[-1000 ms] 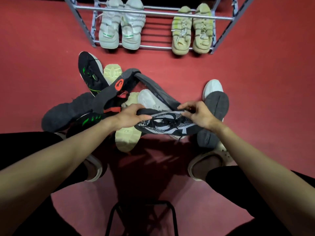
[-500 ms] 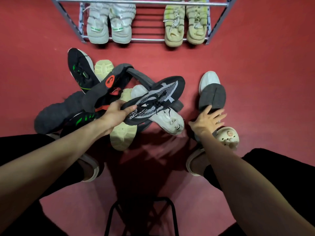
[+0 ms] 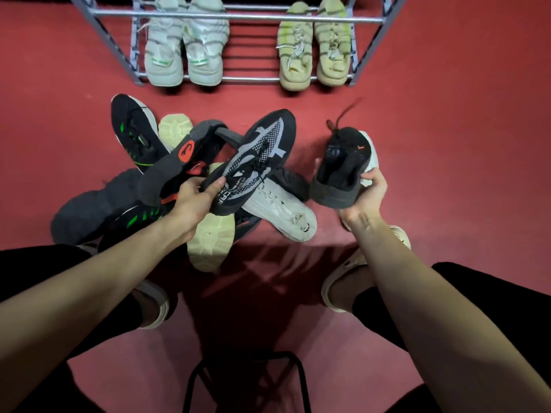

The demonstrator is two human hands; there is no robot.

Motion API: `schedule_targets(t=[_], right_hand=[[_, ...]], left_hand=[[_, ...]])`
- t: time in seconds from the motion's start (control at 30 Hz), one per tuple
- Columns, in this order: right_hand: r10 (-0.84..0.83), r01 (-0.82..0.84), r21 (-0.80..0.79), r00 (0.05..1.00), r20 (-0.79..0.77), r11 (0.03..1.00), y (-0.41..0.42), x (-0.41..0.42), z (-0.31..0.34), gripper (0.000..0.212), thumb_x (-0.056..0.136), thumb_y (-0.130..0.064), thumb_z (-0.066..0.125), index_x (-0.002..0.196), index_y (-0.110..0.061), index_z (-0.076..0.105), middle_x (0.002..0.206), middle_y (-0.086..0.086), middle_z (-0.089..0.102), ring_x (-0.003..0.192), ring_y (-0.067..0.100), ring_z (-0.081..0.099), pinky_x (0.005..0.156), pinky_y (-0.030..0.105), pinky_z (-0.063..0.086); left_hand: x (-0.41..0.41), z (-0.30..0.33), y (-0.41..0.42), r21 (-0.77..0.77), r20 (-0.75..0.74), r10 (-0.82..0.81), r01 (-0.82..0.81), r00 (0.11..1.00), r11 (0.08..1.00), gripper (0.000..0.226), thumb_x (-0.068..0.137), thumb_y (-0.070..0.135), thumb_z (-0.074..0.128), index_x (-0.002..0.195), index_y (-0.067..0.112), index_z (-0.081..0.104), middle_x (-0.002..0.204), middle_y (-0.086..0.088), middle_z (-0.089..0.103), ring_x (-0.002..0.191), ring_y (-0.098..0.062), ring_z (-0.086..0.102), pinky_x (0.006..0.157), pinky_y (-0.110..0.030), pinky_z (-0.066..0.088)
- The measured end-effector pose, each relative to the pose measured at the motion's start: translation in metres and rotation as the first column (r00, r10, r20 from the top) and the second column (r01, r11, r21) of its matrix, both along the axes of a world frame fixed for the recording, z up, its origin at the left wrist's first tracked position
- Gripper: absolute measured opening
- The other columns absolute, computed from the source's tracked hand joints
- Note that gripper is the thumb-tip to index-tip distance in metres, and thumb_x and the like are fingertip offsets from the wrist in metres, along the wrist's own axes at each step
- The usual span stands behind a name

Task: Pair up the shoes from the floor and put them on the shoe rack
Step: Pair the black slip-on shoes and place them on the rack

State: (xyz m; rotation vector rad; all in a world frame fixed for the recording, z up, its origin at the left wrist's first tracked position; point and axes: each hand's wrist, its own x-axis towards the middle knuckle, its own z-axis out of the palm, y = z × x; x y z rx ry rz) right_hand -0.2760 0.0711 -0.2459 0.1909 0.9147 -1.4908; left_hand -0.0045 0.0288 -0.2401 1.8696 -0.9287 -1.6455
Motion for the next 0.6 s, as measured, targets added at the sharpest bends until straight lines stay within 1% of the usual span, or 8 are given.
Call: schedule_targets(t=[0.07,0.1,0.17,0.27,0.4,0.5,0.57,0.6], right_hand=[[0.117,-0.117,-0.018,0.993,-0.01,0.993,0.005,0.002,0.001,0.059,0.058,-0.015,0.045,0.116,-0.006,0.05,0.127,0.018,0.049,0.12,0.038,0.047,0.113,0.048,0.027],[0.172,-0.172,-0.013,0.985,-0.03,0.985,0.006,0.004,0.002,0.061,0.058,-0.015,0.046,0.118,-0.005,0.047,0.13,0.018,0.043,0.122,0.037,0.043,0.115,0.049,0.023],[0.24,-0.24,0.013,0.968,-0.072,0.971,0.008,0.006,0.004,0.058,0.059,-0.013,0.046,0.116,-0.005,0.047,0.125,0.017,0.045,0.114,0.035,0.046,0.111,0.047,0.03],[0.299,-0.298,0.019,0.95,-0.086,0.954,0.01,0.01,0.006,0.048,0.059,-0.012,0.044,0.106,-0.005,0.055,0.107,0.013,0.057,0.096,0.032,0.055,0.094,0.041,0.045],[0.293,-0.283,0.079,0.942,-0.163,0.956,0.009,0.008,0.003,0.038,0.058,-0.012,0.047,0.094,-0.006,0.058,0.098,0.011,0.06,0.09,0.03,0.057,0.088,0.037,0.048],[0.281,-0.263,0.119,0.944,-0.175,0.957,0.012,-0.001,0.0,0.041,0.061,-0.016,0.051,0.1,-0.008,0.058,0.101,0.011,0.062,0.093,0.029,0.057,0.093,0.038,0.048],[0.287,-0.258,0.159,0.937,-0.197,0.953,0.013,-0.006,0.0,0.036,0.075,-0.021,0.052,0.109,-0.01,0.061,0.103,0.009,0.067,0.094,0.027,0.063,0.097,0.038,0.048],[0.311,-0.274,0.181,0.924,-0.223,0.945,0.013,-0.008,0.001,0.031,0.082,-0.024,0.053,0.108,-0.012,0.064,0.1,0.007,0.071,0.09,0.024,0.067,0.092,0.036,0.052]], left_hand=[[0.003,0.002,-0.001,0.006,-0.013,0.008,-0.008,1.0,1.0,0.039,0.092,0.026,0.06,0.116,-0.005,0.059,0.11,-0.02,0.067,0.102,-0.032,0.065,0.09,-0.043,0.053],[0.004,0.001,-0.001,0.009,-0.012,0.011,-0.011,1.0,1.0,0.04,0.092,0.027,0.06,0.117,-0.005,0.059,0.11,-0.021,0.067,0.102,-0.032,0.065,0.088,-0.041,0.053],[0.007,0.002,-0.001,0.017,-0.022,0.018,-0.018,1.0,1.0,0.041,0.091,0.027,0.06,0.118,-0.004,0.059,0.111,-0.021,0.067,0.102,-0.032,0.066,0.087,-0.039,0.054],[0.007,0.003,-0.001,0.025,-0.026,0.017,-0.016,1.0,1.0,0.036,0.092,0.026,0.059,0.114,-0.003,0.06,0.104,-0.016,0.068,0.097,-0.03,0.066,0.083,-0.036,0.055],[0.005,0.005,0.004,0.072,-0.063,0.001,0.003,0.998,0.997,0.022,0.093,0.022,0.058,0.103,0.002,0.062,0.103,-0.019,0.068,0.099,-0.034,0.065,0.092,-0.047,0.053],[0.005,0.004,0.01,0.12,-0.065,-0.035,0.043,0.997,0.992,0.031,0.092,0.016,0.059,0.117,-0.002,0.053,0.113,-0.021,0.065,0.104,-0.035,0.064,0.096,-0.05,0.05],[0.008,0.003,0.011,0.128,-0.037,-0.125,0.129,0.991,0.983,0.022,0.092,0.016,0.059,0.11,0.003,0.056,0.105,-0.015,0.065,0.095,-0.028,0.064,0.093,-0.044,0.052],[0.01,0.002,0.011,0.135,-0.018,-0.17,0.17,0.985,0.976,0.013,0.092,0.016,0.06,0.1,0.006,0.058,0.099,-0.013,0.065,0.089,-0.025,0.064,0.086,-0.038,0.054]])
